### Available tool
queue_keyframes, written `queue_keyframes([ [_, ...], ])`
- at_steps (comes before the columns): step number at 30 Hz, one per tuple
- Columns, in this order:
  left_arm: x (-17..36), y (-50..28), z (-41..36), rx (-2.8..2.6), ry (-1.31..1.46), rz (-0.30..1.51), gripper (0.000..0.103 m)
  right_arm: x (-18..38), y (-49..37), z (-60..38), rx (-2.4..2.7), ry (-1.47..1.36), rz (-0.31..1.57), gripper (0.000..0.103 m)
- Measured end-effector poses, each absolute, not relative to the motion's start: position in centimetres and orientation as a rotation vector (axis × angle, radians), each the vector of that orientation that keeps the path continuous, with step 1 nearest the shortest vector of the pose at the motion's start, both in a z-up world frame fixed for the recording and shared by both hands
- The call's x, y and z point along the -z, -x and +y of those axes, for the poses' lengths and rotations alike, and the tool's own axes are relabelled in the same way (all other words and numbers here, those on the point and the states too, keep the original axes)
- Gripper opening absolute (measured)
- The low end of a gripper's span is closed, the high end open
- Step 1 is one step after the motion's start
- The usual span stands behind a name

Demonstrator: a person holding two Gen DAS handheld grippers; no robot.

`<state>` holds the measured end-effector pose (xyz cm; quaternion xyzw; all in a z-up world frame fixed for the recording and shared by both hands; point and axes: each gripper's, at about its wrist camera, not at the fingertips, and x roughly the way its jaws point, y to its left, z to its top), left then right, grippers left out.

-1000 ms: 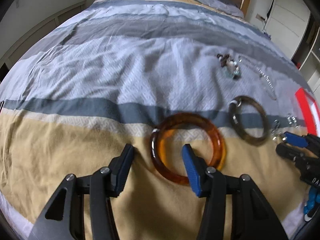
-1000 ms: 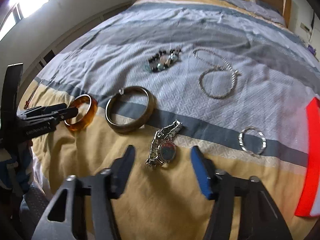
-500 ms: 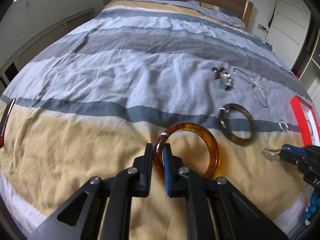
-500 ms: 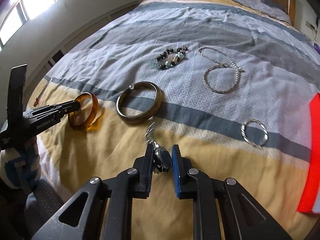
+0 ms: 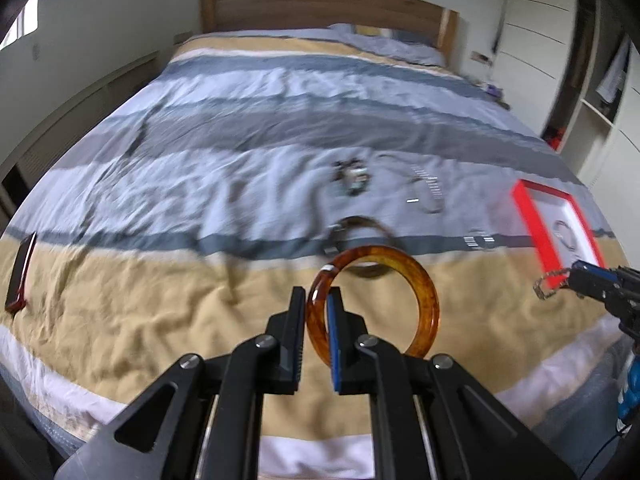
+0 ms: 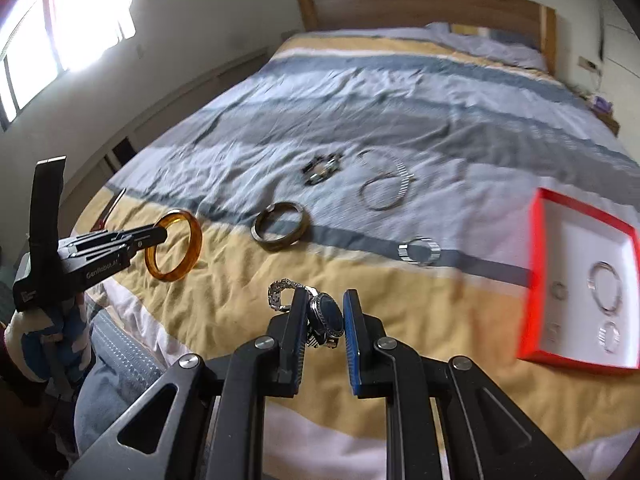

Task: Organize jewelry
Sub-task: 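Carry the amber bangle and watch into the red box and open both tools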

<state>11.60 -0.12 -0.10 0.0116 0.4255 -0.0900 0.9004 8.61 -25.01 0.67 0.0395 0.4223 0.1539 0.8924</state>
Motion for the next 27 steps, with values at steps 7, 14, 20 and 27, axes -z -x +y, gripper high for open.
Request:
queue_keyframes([
  [7, -1.7, -12.2, -10.1, 0.341, -0.083, 0.882, 0.010, -2.5, -6.7, -33.7, -0.181, -0.121, 0.823, 0.017],
  [14, -1.5, -15.3, -22.2, 0.491, -0.152, 0.892, 0.010, -1.7, -8.3, -43.5, -0.046, -0.149, 0.816, 0.017],
  [20, 0.0, -19.2, -30.9, 0.558, -0.219, 0.895, 0.010, 0.4, -12.2, -49.4, 0.017, -0.174, 0.833, 0.017],
  [27, 4.2, -23.7, -38.3, 0.553, -0.341, 0.915, 0.010, 5.1, -16.7, -53.2, 0.047, -0.196, 0.900, 0.017],
])
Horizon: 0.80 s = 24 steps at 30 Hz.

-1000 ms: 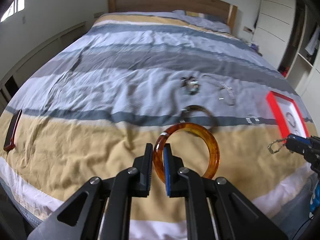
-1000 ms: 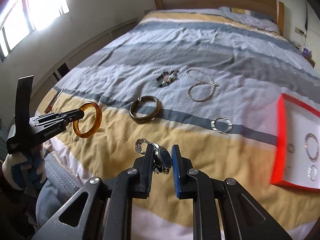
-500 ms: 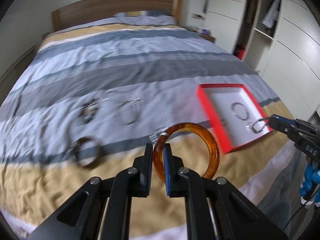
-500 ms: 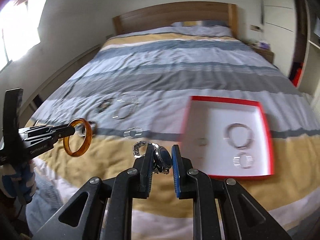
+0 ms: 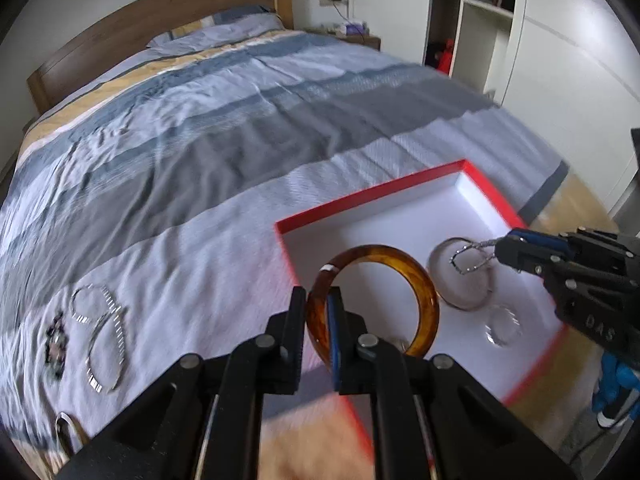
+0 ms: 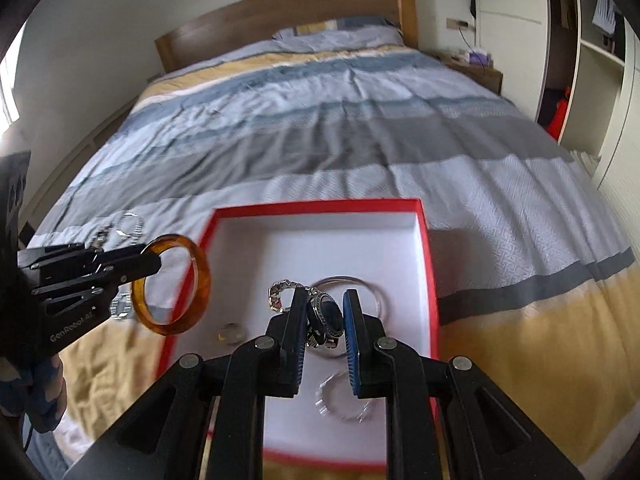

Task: Organize jewelry
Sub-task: 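Carry the amber bangle and watch into the red box and open both tools, then move both open tools back toward the remaining jewelry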

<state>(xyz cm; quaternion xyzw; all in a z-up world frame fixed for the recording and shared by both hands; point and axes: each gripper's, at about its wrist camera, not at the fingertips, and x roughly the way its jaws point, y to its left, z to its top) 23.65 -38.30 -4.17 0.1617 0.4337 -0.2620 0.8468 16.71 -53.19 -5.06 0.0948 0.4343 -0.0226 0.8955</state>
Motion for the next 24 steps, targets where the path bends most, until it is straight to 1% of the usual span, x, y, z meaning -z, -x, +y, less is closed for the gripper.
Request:
queue_keyframes([
  [6, 7.4, -25.0, -41.2, 0.533, -0.440, 0.913, 0.010, 8.4, -18.3, -54.1, 0.036, -0.172, 0.960, 0.017],
  [13, 8.8, -25.4, -42.2, 0.498, -0.500, 0.898, 0.011, 9.2, -18.4, -53.8, 0.040, -0.110, 0.966, 0.019],
  [15, 8.8, -25.5, -42.2, 0.488, -0.501, 0.895, 0.011, 9.3, -18.4, -54.1, 0.044, -0.105, 0.963, 0.022],
  [16, 8.8, -25.5, -42.3, 0.486, -0.502, 0.895, 0.011, 9.2, -18.3, -54.1, 0.047, -0.102, 0.958, 0.027],
  [17, 8.8, -25.5, -42.3, 0.486, -0.500, 0.895, 0.011, 9.1, -18.2, -54.1, 0.050, -0.098, 0.954, 0.035],
  [18, 8.8, -25.5, -42.3, 0.488, -0.494, 0.898, 0.011, 8.9, -18.1, -54.2, 0.041, -0.105, 0.953, 0.037],
  [20, 8.6, -25.6, -42.0, 0.497, -0.473, 0.914, 0.011, 8.6, -18.0, -54.2, 0.045, -0.104, 0.951, 0.046],
  [22, 7.9, -25.4, -41.7, 0.504, -0.454, 0.917, 0.012, 7.9, -17.5, -54.2, 0.058, -0.101, 0.943, 0.049],
  [23, 7.5, -25.1, -41.5, 0.505, -0.451, 0.913, 0.014, 7.5, -17.3, -54.3, 0.062, -0.106, 0.938, 0.049],
  [24, 6.8, -24.7, -41.1, 0.505, -0.443, 0.905, 0.020, 6.8, -16.7, -54.4, 0.071, -0.109, 0.928, 0.049],
])
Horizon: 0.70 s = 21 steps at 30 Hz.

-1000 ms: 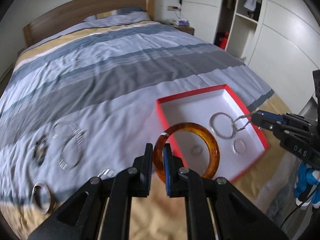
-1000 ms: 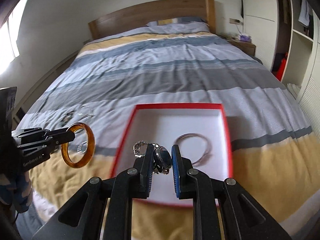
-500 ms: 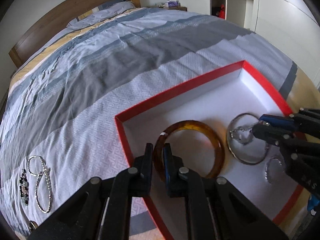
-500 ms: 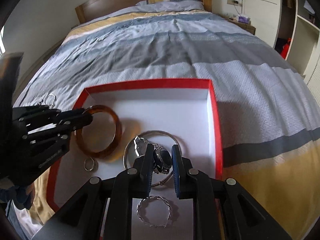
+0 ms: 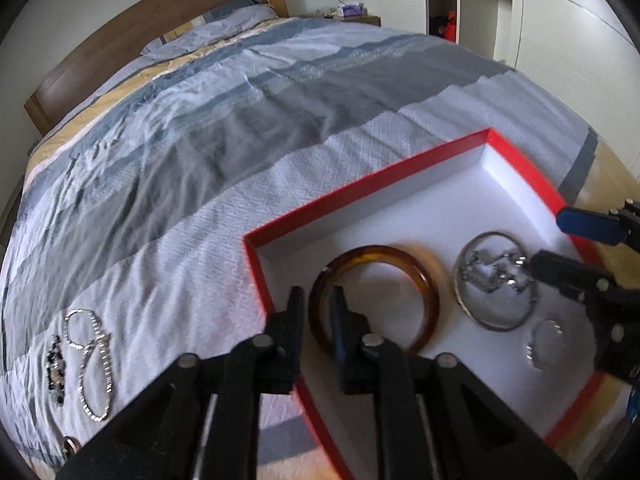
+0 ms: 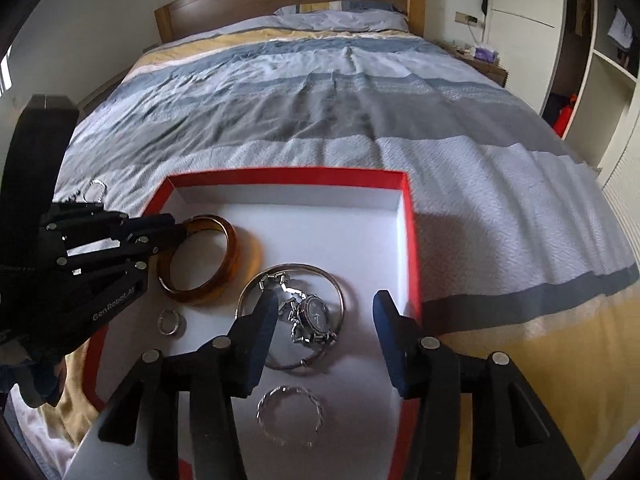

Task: Organize jewelry
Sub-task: 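Move both open tools back toward the remaining jewelry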

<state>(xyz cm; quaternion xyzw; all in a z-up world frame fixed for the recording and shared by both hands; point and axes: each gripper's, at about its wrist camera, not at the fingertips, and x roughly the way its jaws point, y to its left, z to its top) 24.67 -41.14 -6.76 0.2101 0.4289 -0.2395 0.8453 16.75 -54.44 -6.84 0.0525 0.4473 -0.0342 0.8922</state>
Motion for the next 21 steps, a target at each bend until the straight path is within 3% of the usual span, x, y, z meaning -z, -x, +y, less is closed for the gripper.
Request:
queue_keyframes([
  [9, 0.3, -19.0, -35.9, 0.556, -0.373, 0.868, 0.030, 0.3, -11.4, -53.4, 0.111, -0.154, 0.835, 0.049],
  [21, -6.3, -12.0, -22.2, 0.420, -0.347, 0.819, 0.041, -6.4, -5.5, -43.9, 0.006, -0.166, 0.728, 0.051],
])
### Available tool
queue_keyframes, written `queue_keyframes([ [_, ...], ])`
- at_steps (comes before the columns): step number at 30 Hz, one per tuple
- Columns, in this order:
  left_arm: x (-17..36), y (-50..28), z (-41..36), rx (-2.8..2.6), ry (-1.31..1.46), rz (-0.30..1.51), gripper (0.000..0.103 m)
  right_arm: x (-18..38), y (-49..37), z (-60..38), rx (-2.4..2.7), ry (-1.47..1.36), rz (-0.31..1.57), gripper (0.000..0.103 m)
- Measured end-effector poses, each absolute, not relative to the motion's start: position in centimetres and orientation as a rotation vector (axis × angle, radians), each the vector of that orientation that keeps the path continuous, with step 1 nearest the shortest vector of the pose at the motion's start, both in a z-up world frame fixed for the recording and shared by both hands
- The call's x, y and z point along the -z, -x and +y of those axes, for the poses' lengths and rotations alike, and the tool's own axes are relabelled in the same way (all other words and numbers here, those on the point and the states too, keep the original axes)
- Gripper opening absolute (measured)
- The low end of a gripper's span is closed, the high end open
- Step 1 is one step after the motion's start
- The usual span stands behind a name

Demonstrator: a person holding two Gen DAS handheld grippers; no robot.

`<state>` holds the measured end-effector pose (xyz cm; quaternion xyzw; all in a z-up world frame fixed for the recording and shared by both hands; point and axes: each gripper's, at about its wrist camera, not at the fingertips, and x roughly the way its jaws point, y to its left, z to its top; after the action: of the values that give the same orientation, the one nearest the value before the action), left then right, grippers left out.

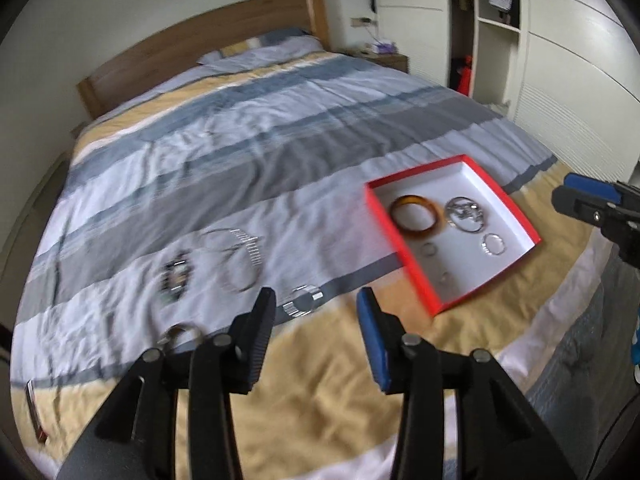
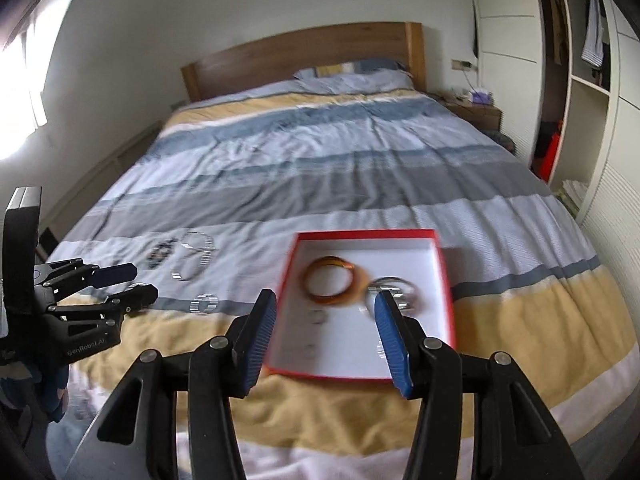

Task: Organize jewelry
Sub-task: 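Move both open tools back toward the remaining jewelry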

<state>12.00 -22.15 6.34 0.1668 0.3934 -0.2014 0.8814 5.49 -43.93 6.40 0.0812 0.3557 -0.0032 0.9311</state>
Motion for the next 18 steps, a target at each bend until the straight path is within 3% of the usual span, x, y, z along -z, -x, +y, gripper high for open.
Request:
queue_keyframes([
  [18, -14.7, -0.3, -3.1, 0.188, -0.134, 0.654, 0.052, -14.8, 3.5, -28.7, -0.149, -0.061, 0.578, 0.055],
])
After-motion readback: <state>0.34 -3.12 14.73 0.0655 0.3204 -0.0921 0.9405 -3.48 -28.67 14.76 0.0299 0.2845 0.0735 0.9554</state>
